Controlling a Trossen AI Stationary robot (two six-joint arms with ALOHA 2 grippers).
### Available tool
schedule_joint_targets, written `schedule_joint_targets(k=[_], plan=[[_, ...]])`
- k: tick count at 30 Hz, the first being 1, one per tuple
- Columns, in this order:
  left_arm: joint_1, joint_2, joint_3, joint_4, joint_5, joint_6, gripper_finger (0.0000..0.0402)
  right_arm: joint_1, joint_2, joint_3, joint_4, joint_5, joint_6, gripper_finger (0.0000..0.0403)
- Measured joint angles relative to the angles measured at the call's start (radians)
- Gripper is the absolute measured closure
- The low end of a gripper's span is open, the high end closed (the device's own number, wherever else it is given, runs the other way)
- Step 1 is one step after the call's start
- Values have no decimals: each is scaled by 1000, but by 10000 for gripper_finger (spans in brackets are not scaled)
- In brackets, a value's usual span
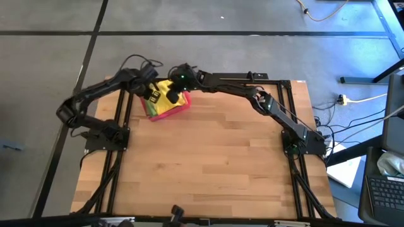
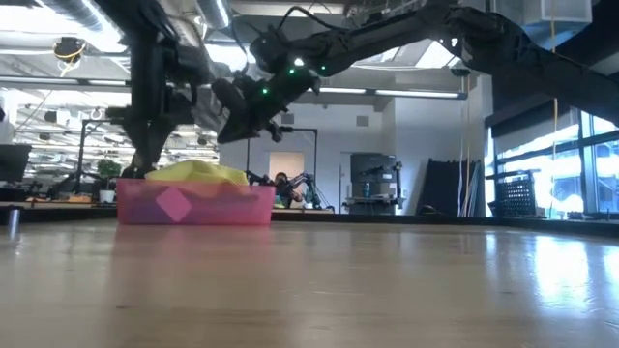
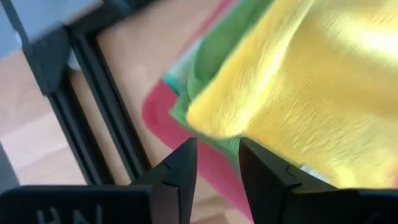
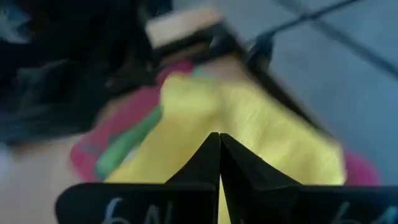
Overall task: Fold microfiber towels
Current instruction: Stack the folded yellow microfiber towel on top of the folded green microfiber towel in the pink bin
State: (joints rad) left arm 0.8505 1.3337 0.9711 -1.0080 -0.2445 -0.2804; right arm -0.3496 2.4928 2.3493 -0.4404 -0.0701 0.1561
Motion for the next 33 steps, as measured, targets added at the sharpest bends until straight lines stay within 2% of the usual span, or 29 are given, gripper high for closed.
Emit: schedule_joint_targets(k=[4, 6, 10, 14, 21, 24, 28, 33], plan=[[-3, -97, 0, 71, -1, -29, 292, 0, 13, -31, 172, 123, -3, 391], [-8, -125, 0, 121, -1, -38, 292, 0, 35, -34, 231, 153, 0, 391], [-16, -140, 0, 175, 1, -39, 292, 0, 83, -34, 312, 141, 77, 391], [-39, -158, 0, 173, 59, -42, 292, 0, 114, -34, 305, 140, 135, 391], [-115, -320, 0, 228, 66, -107, 292, -10, 145, -34, 283, 138, 254, 391], [-135, -392, 0, 239, 34, -143, 292, -14, 177, -34, 280, 118, 306, 391], [-150, -444, 0, 234, -69, -148, 292, -12, 201, -33, 258, 35, 365, 390], [-148, -438, 0, 245, -150, -81, 292, 6, 202, -30, 198, 23, 306, 390]])
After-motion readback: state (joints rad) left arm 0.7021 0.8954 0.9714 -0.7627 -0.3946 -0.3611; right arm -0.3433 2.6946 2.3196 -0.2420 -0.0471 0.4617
